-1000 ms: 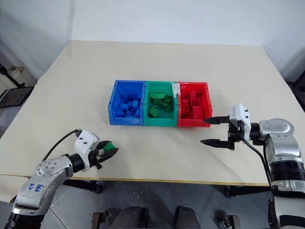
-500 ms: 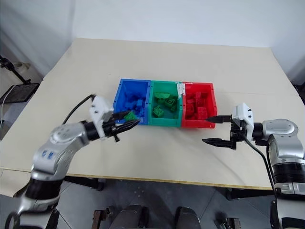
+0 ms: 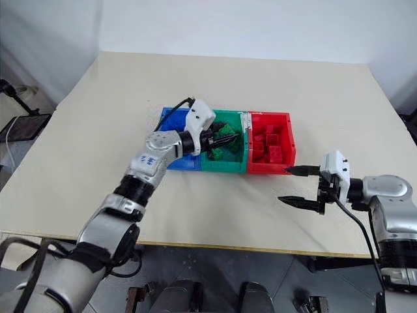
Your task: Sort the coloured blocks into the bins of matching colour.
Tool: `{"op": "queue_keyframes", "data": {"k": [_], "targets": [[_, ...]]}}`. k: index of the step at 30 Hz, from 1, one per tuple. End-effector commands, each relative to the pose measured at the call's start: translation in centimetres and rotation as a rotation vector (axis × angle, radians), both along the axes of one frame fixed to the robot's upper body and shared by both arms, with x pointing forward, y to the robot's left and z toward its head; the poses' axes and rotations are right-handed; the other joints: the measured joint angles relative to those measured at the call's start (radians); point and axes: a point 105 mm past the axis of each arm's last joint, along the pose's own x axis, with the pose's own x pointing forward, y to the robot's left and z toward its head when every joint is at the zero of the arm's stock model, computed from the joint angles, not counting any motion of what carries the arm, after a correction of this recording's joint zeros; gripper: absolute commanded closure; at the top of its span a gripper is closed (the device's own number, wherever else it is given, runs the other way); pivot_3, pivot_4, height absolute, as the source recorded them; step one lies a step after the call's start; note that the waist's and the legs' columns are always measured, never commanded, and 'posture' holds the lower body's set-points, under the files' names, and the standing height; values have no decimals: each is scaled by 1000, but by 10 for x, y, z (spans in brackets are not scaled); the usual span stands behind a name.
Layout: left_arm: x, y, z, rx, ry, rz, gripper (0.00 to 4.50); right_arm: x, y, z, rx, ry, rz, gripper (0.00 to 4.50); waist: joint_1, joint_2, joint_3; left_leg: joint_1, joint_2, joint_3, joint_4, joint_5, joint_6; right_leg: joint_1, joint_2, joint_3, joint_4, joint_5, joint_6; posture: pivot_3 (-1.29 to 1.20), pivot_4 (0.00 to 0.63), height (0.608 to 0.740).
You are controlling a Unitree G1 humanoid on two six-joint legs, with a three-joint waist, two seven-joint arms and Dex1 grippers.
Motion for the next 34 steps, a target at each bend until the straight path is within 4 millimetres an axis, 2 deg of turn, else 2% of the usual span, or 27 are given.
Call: {"op": "queue_keyframes", "data": {"k": [1,4,7,10,12,14,16,19,23,28,34], "targets": [[-1,2,20,-27,-107,-9,1103,-4,-6,18,4,-58,-23,0,-1,0,0,0,0,0,0,0,0,0,0,0,0,0,0,0,150,740],[-17,14,37,-58,-167,-80,180,-5,-7,18,5,-58,-30,0,-4,0,0,0,1,0,0,0,0,0,0,0,0,0,0,0,150,740],[-27,32,50,-64,-218,-67,180,-4,-7,19,7,-59,-29,0,-4,0,0,0,1,1,0,0,0,-1,0,1,1,0,0,0,150,740],[-49,71,60,-54,-197,-55,180,1,-7,19,7,-55,-17,0,-5,0,0,0,1,0,1,0,0,-1,0,2,1,0,0,0,150,740],[-59,85,61,-42,-167,-59,180,4,-7,19,6,-53,-10,0,-6,0,0,0,1,-1,1,0,0,-1,0,3,2,0,0,0,150,740],[-84,121,58,-23,-136,-65,180,9,-6,20,3,-49,11,0,-8,0,0,1,1,-2,2,0,0,-1,0,4,3,0,0,0,150,740],[-98,138,54,-3,-107,-59,180,12,-5,20,1,-45,23,0,-15,0,0,1,1,-2,1,0,0,-1,-1,6,2,0,0,0,150,740],[-118,166,38,28,-59,-22,180,16,-9,20,-3,-37,33,0,-9,0,0,1,1,-4,1,0,0,0,-1,7,1,0,-1,0,150,740],[-132,203,14,62,-29,93,180,24,-23,19,-14,-30,-1,0,-5,-1,0,0,0,-5,1,0,0,2,-2,8,0,0,-1,0,150,740],[-144,218,8,29,-37,133,180,30,-38,25,-16,-52,-52,0,-5,-1,0,0,1,-5,1,0,-1,2,-2,7,-1,-1,-1,0,150,740],[-143,233,1,13,-37,187,180,26,-41,23,-15,-52,-53,0,-13,-1,0,1,1,-4,0,-1,-1,2,-2,7,-1,-1,-1,0,150,740]]}}
